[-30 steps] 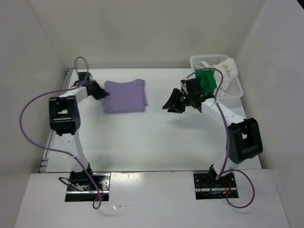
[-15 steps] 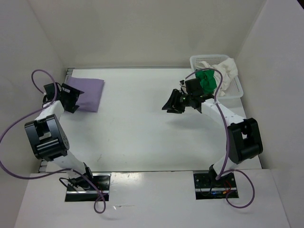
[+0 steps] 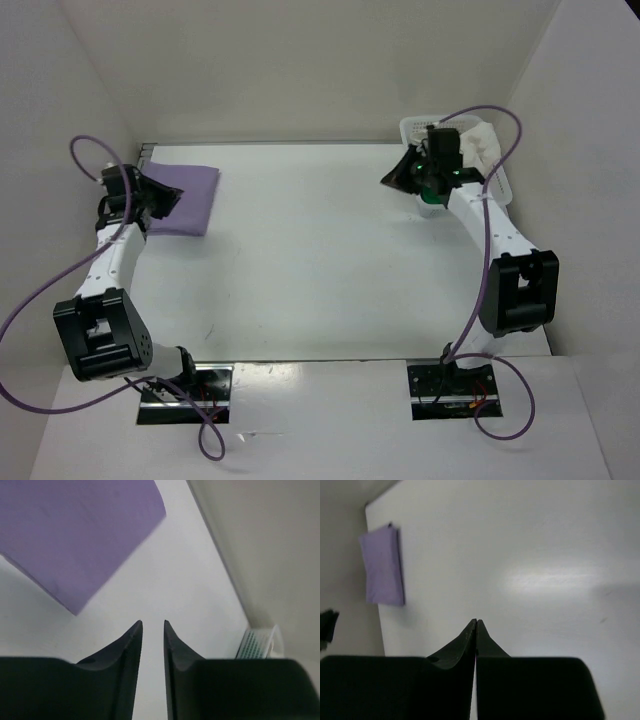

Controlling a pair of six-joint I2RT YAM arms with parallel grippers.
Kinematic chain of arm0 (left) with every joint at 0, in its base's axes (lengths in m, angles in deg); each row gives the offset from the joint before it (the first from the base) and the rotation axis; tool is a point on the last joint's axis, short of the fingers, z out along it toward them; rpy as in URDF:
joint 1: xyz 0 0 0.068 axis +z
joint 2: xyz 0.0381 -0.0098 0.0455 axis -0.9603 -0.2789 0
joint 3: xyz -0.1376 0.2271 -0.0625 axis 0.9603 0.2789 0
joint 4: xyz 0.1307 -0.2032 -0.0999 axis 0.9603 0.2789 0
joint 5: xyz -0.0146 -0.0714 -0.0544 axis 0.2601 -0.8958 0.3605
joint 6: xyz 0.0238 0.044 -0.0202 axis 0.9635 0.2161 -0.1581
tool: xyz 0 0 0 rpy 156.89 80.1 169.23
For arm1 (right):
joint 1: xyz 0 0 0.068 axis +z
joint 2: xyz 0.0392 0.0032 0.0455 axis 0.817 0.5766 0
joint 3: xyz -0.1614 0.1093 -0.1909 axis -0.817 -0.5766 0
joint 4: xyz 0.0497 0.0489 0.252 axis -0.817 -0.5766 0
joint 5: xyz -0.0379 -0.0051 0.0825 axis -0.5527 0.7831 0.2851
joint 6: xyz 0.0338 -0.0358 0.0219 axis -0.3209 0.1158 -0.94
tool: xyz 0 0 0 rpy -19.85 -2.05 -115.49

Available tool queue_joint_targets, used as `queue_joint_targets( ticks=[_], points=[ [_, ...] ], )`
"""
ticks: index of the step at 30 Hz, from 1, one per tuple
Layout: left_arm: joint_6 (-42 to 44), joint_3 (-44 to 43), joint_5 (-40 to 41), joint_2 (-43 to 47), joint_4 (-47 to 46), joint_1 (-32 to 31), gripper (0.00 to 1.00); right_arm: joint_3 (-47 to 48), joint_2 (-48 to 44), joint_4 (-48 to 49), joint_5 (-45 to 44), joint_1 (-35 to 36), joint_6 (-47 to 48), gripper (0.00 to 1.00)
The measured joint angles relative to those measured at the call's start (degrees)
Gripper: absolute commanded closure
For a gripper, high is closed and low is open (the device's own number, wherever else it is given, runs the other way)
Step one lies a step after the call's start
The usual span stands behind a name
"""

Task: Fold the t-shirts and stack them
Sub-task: Grab crumpled tshirt from bin with the right arm

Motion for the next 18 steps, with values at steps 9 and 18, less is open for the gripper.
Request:
queue_joint_targets(
  ticks=[9, 18],
  points=[
    [2.9, 0.1, -6.8, -6.0, -1.4, -26.0, 0.68, 12.2, 10.1, -1.3, -10.5, -17.4, 3.9, 0.54],
    [7.8, 1.0, -16.0, -9.9, -1.4, -36.1, 0.56, 21.2, 26.3, -3.3, -10.2, -19.4, 6.2, 0.39]
  ],
)
